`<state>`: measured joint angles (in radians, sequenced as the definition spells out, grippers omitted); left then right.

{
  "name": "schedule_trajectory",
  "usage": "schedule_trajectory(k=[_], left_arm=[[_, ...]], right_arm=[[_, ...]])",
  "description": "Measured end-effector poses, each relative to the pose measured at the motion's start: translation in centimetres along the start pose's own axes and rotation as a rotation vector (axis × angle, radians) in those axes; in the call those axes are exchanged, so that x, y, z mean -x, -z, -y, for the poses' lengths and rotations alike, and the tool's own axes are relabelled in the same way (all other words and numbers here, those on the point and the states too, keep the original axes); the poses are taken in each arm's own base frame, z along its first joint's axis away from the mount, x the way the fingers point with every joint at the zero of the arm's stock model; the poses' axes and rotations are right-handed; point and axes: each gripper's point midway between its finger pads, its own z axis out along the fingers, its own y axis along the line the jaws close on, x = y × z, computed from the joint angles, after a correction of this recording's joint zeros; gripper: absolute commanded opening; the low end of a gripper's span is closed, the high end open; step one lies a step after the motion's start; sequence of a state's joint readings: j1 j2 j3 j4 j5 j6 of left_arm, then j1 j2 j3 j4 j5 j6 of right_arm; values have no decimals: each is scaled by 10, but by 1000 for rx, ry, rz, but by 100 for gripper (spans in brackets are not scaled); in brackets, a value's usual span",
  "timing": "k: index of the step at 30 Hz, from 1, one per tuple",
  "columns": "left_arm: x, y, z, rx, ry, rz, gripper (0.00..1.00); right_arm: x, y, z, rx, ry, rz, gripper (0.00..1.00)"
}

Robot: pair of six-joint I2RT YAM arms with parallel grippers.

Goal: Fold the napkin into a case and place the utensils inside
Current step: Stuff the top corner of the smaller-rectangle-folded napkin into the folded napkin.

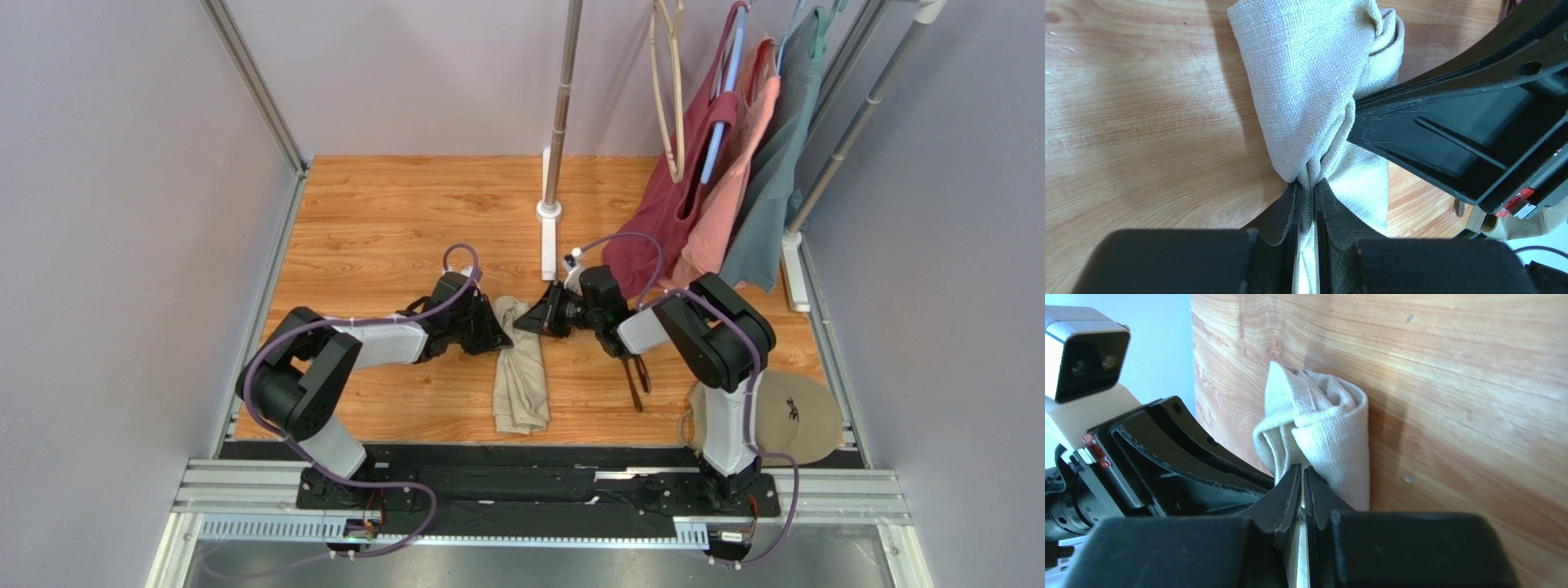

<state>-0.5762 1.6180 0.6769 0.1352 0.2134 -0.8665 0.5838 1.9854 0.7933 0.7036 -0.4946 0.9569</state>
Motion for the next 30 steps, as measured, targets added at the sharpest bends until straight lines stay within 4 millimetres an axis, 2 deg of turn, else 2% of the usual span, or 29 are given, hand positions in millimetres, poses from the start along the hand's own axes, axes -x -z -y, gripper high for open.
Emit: schedule_trajectory(k=[9,17,18,20,24,25,27,28,29,30], left_arm=[[-1,-4,4,-29,5,-9,0],[0,-5,5,-37,3,-5,0],[0,-6,6,-40,1,-5,15],[0,-6,5,-40,-5,-6,27],[4,6,1,15,-47,3,37],[6,13,1,31,-68,7,37],[16,29,3,77,-107,34,30],[25,37,6,97,-132,54,26],[35,43,12,107,-157,81,17],[46,50,18,117,-187,106,15]], right_arm=[[-6,-18,-2,39,-85,-5,7],[3,-27,-7,86,-143,59,6],[4,-27,-7,86,-145,66,5],[5,-28,-5,77,-152,76,4],[6,-29,-4,66,-164,93,1],[7,-30,-4,63,-167,98,0],[7,-30,-3,59,-170,103,0],[7,-30,-3,57,-172,104,0],[7,-30,-3,57,-175,105,0],[7,-30,-3,57,-177,105,0]])
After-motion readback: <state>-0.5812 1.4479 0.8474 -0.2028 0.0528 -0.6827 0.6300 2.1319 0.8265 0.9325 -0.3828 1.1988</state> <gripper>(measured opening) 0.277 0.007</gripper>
